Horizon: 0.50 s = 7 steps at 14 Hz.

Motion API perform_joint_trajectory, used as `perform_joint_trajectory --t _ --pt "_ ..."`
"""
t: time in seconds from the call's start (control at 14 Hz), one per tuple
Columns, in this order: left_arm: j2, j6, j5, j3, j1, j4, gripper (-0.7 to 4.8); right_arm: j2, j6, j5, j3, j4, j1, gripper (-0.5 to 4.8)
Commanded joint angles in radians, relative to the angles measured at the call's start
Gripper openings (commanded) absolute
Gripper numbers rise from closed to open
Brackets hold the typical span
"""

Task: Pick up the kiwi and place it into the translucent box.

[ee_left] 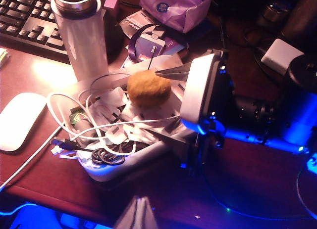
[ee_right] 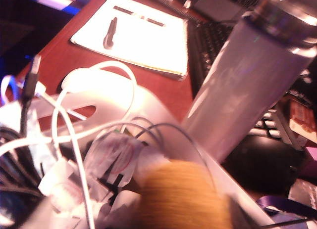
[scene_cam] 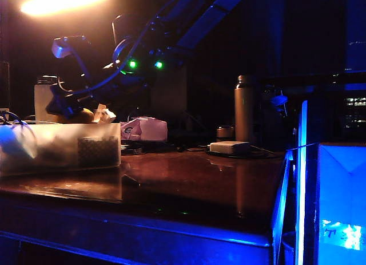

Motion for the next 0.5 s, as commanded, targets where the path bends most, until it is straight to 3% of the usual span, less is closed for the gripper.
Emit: perform_joint_trajectory --t 0.07,0.14,0.29,0.5 --pt "-0.003 0.004 0.044 0.005 0.0 0.013 -0.05 -0.064 0.008 0.053 0.008 0.011 -0.003 4.65" --pt "-0.003 0.005 0.044 0.005 0.0 0.014 -0.05 -0.088 0.028 0.09 0.008 0.008 -0.008 3.71" --pt "-0.003 0.004 0.072 0.005 0.0 0.014 -0.05 -0.148 0.058 0.186 0.008 -0.034 -0.031 0.61" --pt "-0.005 0.004 0.14 0.005 0.0 0.048 -0.05 -0.309 0.117 0.206 0.008 -0.227 -0.106 -0.01"
